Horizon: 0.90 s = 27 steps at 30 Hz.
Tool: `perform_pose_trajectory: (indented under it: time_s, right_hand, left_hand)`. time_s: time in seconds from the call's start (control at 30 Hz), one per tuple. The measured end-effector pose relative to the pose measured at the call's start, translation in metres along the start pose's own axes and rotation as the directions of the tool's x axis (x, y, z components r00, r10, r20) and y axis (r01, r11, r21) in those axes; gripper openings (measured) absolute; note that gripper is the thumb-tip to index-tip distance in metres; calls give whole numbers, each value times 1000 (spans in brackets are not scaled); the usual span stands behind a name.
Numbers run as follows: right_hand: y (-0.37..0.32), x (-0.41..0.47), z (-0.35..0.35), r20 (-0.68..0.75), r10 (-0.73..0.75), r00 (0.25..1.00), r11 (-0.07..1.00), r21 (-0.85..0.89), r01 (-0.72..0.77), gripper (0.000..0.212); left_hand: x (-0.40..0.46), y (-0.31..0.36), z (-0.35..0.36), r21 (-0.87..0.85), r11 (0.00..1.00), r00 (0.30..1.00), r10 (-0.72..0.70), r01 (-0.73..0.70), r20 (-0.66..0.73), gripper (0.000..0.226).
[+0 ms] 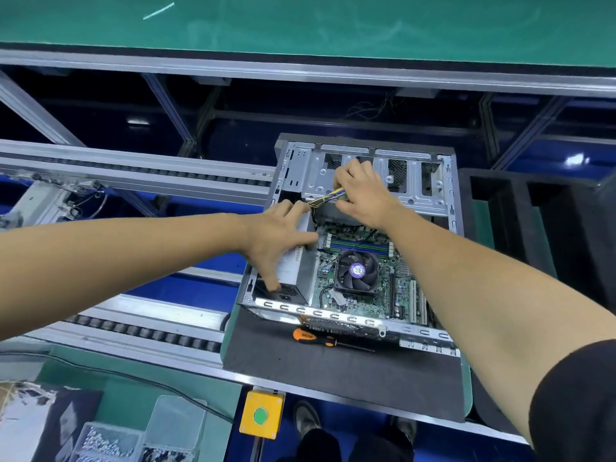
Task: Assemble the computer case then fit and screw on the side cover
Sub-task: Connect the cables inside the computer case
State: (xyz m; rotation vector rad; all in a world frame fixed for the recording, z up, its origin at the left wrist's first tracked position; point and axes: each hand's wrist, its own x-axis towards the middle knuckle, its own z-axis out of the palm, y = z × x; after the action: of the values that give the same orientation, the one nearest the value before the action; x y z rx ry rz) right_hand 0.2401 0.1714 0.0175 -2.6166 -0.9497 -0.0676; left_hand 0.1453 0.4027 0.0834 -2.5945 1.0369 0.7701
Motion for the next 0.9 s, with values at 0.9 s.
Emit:
perform_pose_trajectory:
  time_s: [0.9]
  right_hand:
    - [-1,-1,-2,20,-2,1000,1000,13,2,28]
  left_hand:
    - [11,-18,-20,-184,974,968,163,-128,189,70]
